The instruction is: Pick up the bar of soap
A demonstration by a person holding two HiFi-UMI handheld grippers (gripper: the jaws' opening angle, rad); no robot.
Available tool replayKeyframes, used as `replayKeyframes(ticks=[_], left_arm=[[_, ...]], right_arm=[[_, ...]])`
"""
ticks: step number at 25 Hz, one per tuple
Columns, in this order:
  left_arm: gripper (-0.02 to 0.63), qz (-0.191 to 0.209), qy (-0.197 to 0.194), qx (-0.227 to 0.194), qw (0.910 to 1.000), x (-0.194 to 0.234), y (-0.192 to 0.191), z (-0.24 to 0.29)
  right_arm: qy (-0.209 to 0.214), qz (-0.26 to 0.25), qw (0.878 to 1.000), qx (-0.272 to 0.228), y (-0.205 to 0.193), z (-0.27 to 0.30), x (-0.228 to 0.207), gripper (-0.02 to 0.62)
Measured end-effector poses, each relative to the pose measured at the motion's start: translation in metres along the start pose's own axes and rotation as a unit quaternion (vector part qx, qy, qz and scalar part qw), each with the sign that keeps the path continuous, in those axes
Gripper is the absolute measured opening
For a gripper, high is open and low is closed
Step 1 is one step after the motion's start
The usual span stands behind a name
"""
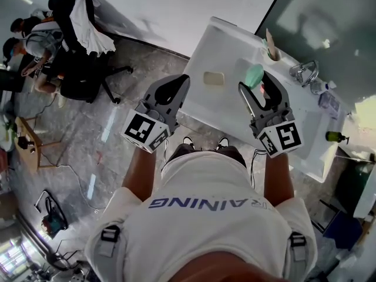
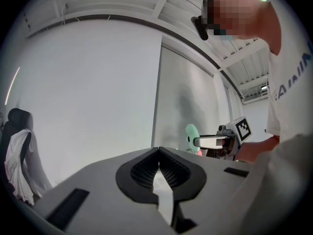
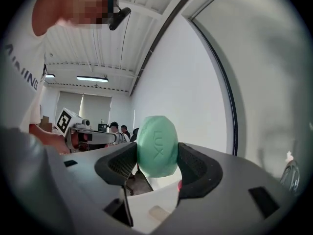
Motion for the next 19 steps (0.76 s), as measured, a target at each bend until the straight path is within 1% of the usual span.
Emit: replayKeyframes(ticks=[5,19], left_arm=[[0.009,0.008,-0.006,-0.005,0.9999,-0.009,0.005,-0.004],[0.009,0.008,-0.009,-0.007,0.9999,-0.015,0.002,-0.007]], right_arm=[[-0.008,-0.004,1.0,-0.002,0.003,-0.011,0.003,0.27],[-0.017,-0.016,1.0,0.006,-0.001,-0.018,0.008,0.27]])
Point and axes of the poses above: the fingertips, and each gripper's own axes: z forward along the fingers, x to its left, y out of its top, the point moved 1 cm from there along -z, backward along the fingers, and after that the axes turned 15 degrees about x, right-handed, at the moved point
